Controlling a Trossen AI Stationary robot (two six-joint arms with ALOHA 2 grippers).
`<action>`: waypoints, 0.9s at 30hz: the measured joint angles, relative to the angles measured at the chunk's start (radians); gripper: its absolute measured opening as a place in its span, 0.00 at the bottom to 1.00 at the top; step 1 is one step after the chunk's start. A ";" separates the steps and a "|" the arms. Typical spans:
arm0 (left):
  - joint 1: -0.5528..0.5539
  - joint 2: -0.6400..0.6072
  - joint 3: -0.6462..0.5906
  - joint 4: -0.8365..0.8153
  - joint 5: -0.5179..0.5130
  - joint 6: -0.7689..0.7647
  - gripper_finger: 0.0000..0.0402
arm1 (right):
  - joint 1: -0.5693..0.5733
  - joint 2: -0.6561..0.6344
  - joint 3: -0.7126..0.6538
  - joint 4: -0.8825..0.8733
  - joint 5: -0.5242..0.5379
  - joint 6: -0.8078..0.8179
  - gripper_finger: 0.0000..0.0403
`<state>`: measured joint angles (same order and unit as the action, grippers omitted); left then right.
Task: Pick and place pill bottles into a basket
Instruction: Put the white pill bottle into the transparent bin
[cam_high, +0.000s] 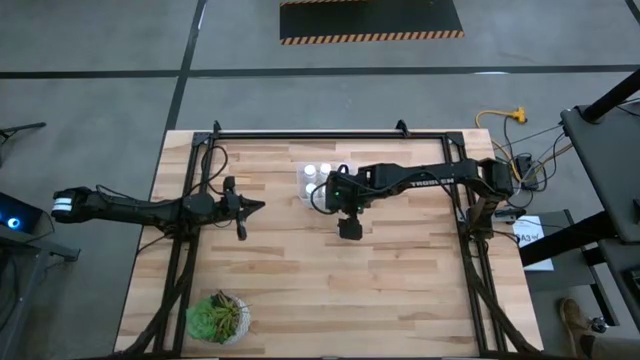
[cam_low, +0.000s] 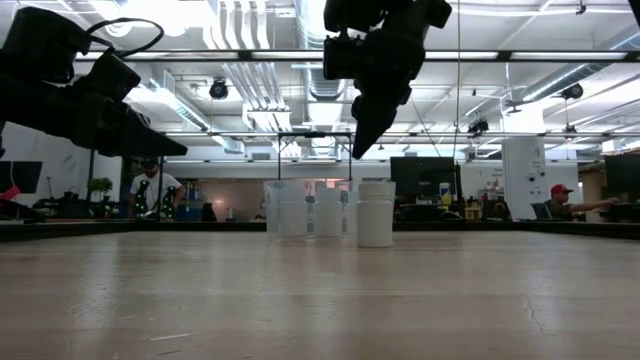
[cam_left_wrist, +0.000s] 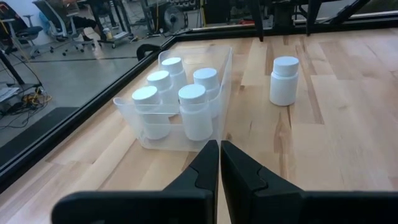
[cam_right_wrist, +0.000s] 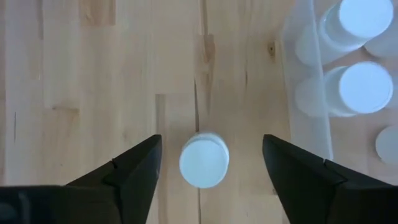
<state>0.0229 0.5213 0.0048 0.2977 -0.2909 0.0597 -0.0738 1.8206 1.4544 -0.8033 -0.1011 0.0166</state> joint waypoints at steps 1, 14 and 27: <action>0.000 0.000 0.000 0.000 0.000 0.000 0.00 | 0.000 0.000 -0.003 -0.009 0.000 -0.006 0.68; 0.000 0.000 0.000 0.000 0.000 0.000 0.00 | -0.001 0.001 -0.079 -0.016 0.031 -0.040 0.67; 0.000 0.000 0.006 0.000 0.000 0.000 0.00 | -0.001 0.001 -0.130 0.046 0.032 -0.054 0.68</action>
<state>0.0230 0.5213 0.0105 0.2981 -0.2913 0.0601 -0.0746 1.8214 1.3242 -0.7568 -0.0689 -0.0376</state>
